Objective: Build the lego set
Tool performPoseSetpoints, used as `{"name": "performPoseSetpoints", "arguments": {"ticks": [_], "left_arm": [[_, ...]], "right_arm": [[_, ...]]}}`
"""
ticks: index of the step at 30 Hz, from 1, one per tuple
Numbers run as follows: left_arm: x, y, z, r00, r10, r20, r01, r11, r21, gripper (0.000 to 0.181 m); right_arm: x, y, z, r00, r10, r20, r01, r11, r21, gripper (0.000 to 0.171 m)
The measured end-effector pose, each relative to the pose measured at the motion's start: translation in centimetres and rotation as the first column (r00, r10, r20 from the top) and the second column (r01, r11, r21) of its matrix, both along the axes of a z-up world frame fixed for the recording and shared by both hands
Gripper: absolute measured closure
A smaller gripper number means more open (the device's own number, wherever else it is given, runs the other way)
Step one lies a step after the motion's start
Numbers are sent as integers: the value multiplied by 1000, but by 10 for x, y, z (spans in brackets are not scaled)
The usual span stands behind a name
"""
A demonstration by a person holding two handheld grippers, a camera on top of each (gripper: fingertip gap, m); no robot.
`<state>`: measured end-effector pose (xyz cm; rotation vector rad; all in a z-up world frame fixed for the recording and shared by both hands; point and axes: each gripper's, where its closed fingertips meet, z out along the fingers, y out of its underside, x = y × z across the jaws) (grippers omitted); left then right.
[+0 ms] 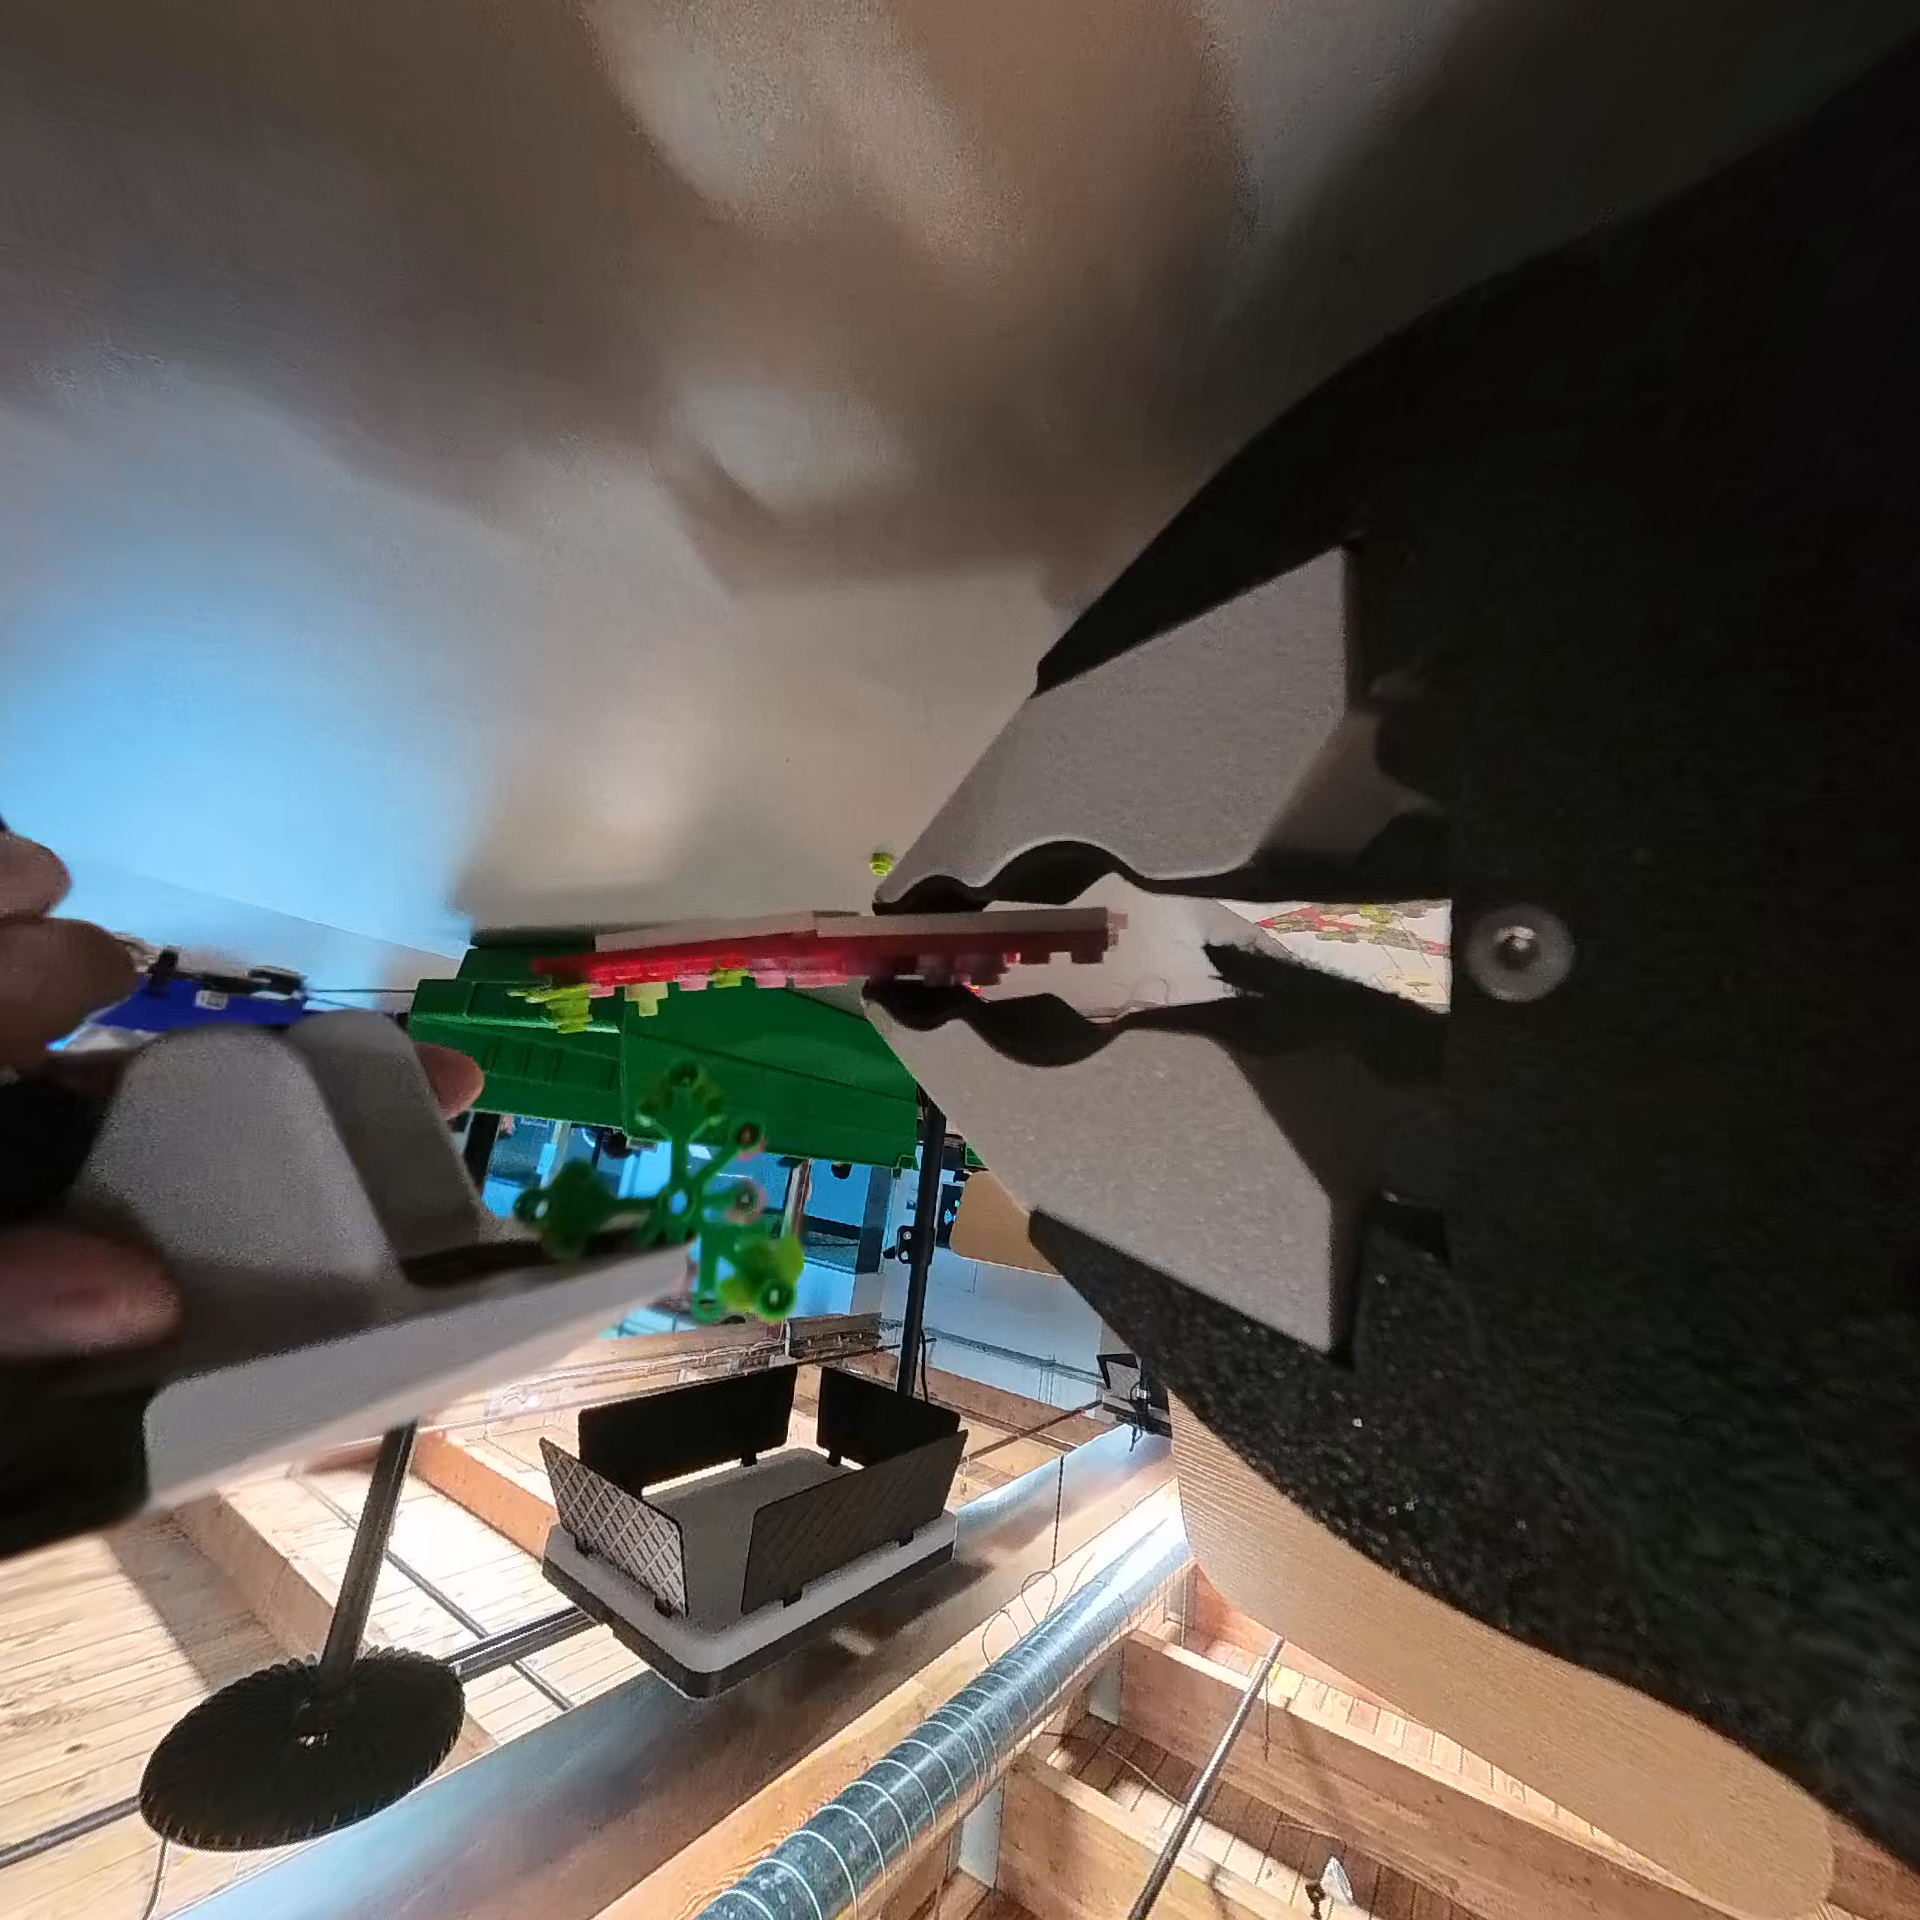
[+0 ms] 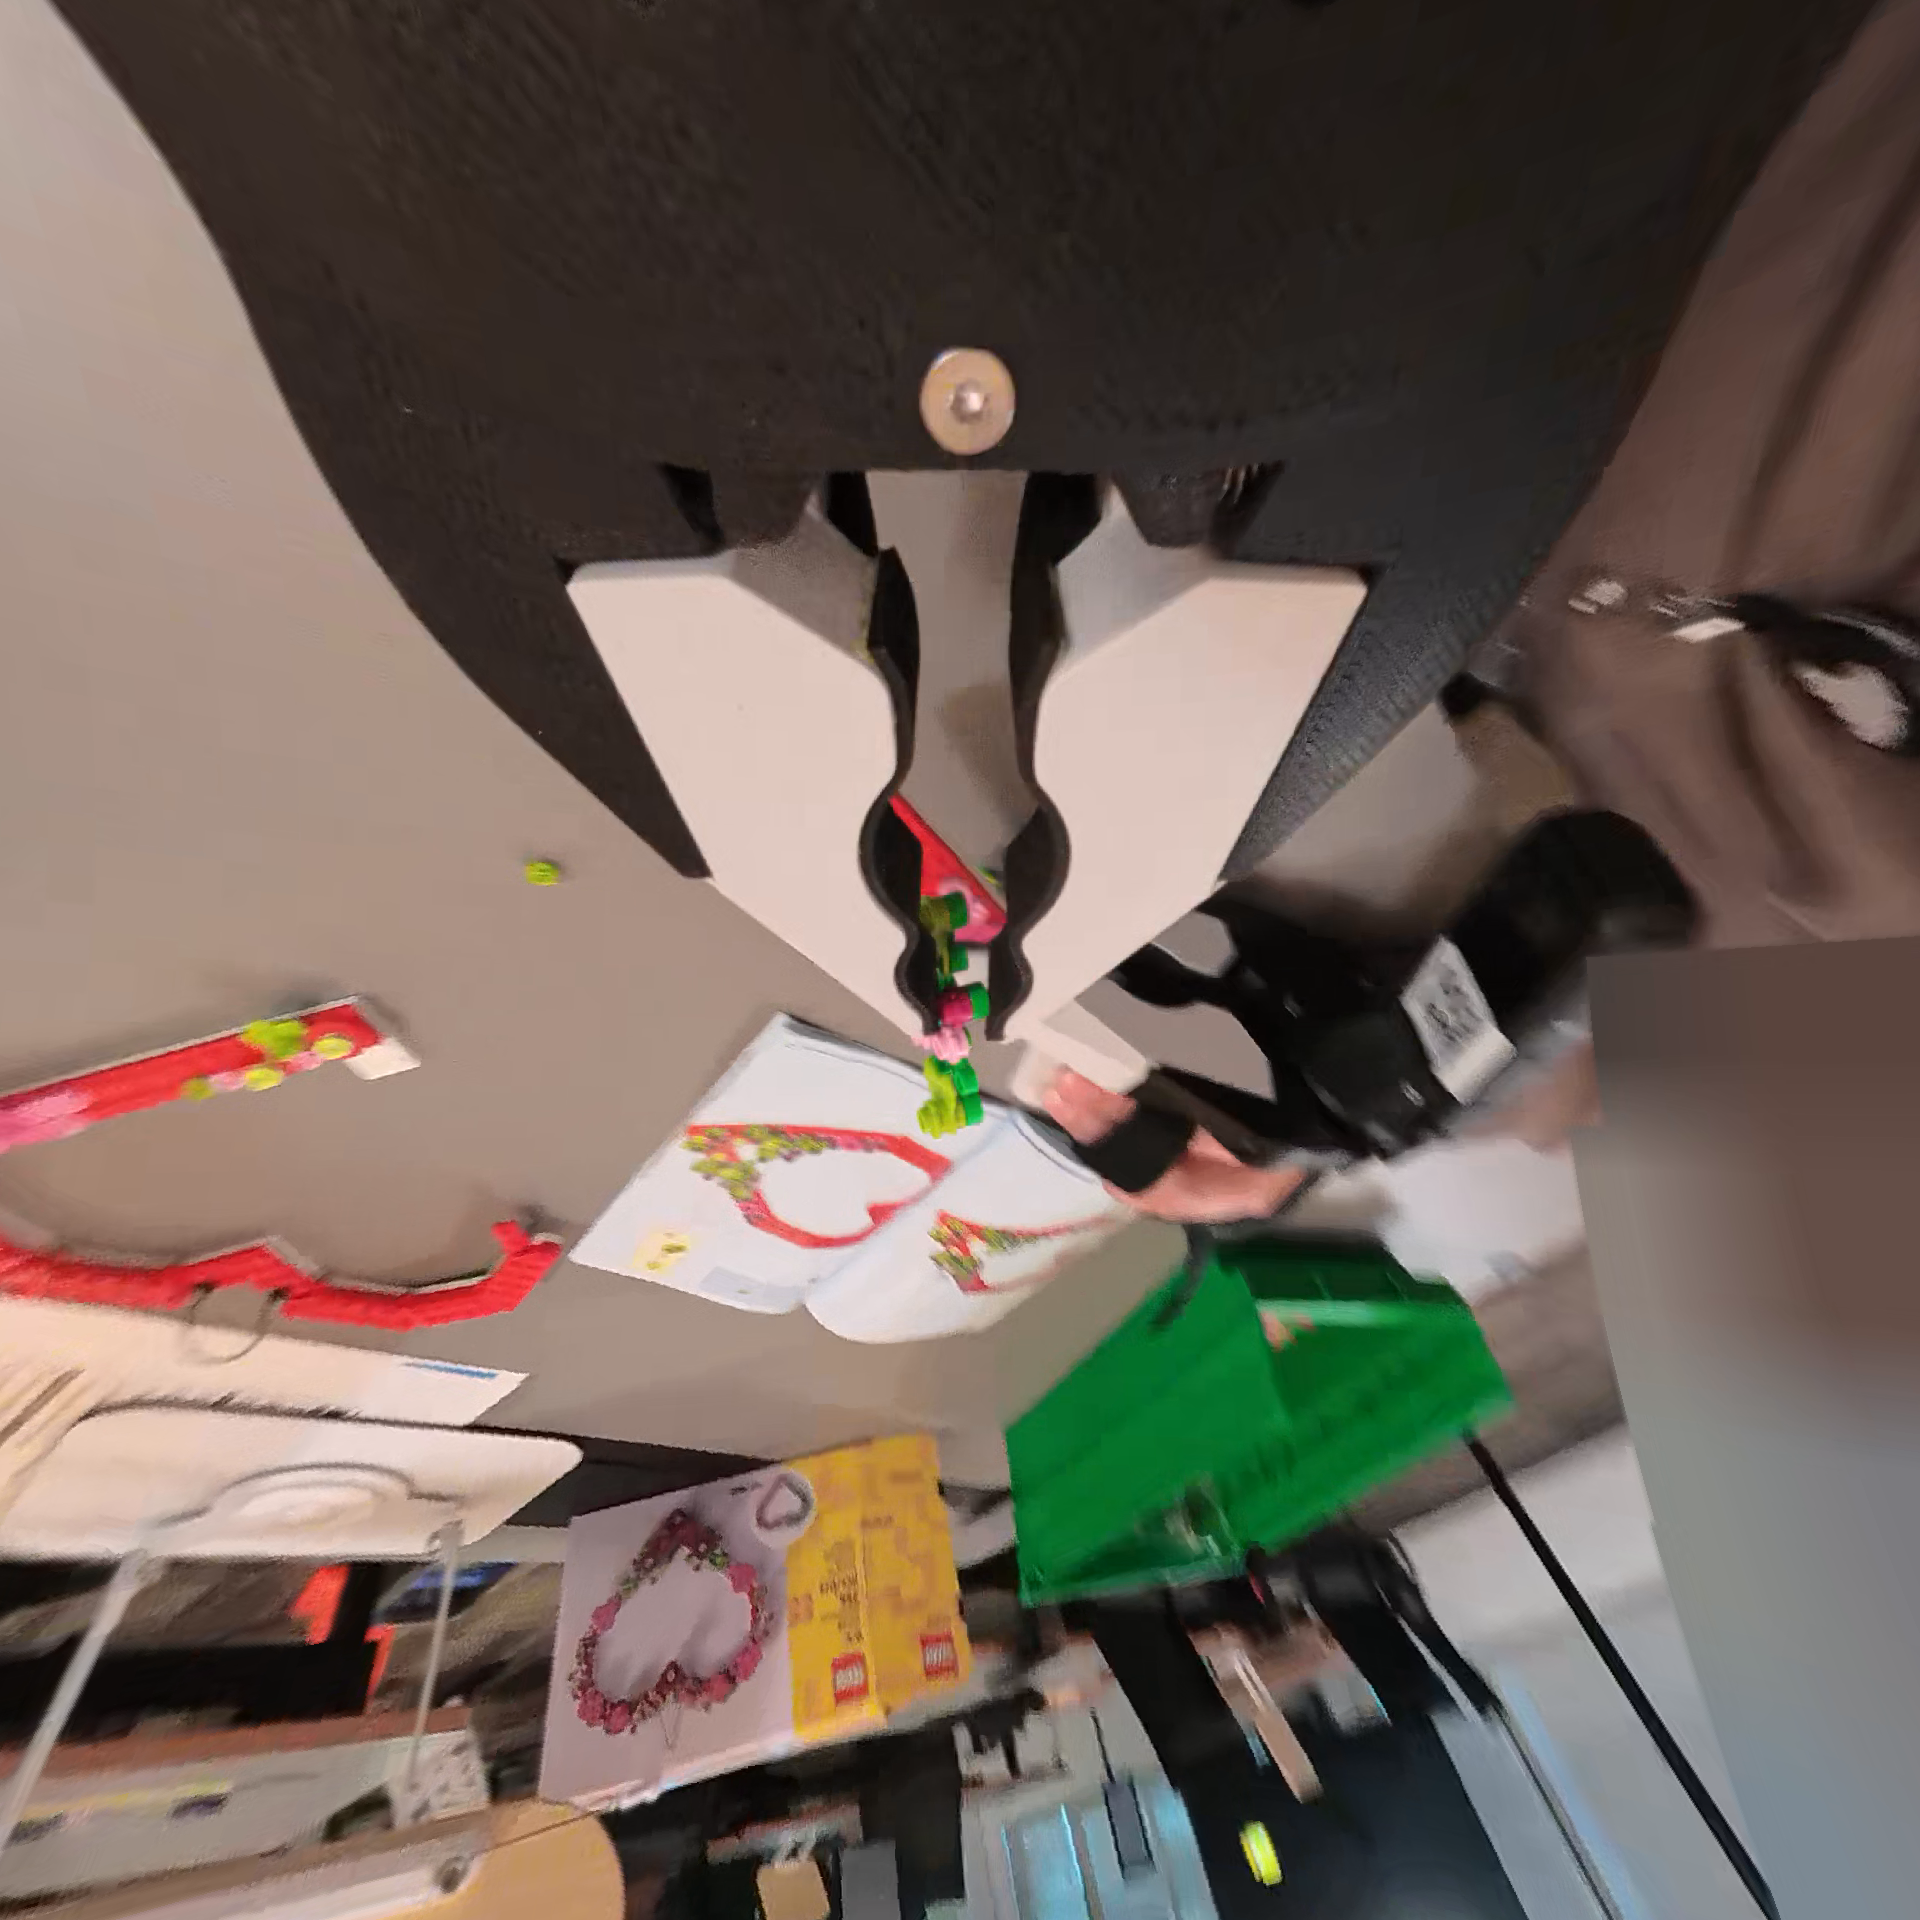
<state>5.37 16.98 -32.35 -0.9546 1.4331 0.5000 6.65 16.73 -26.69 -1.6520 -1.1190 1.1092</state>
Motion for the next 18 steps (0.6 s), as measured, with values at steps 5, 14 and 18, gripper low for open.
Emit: {"name": "performPoseSetpoints", "arguments": {"ticks": [5,14,18], "left_arm": [[0,0,-1,1000,0,-4,0,1000,-2,173],[0,0,-1,1000,-1,-9,1,1000,-1,173],[0,2,-4,1000,5,-18,-6,1000,-11,173]], "right_arm": [[1,-5,23,977,33,-211,-93,956,-278,164],[1,-10,28,969,51,-240,-123,948,-294,165],[-3,-12,20,991,35,-133,-49,993,-105,164]]}}
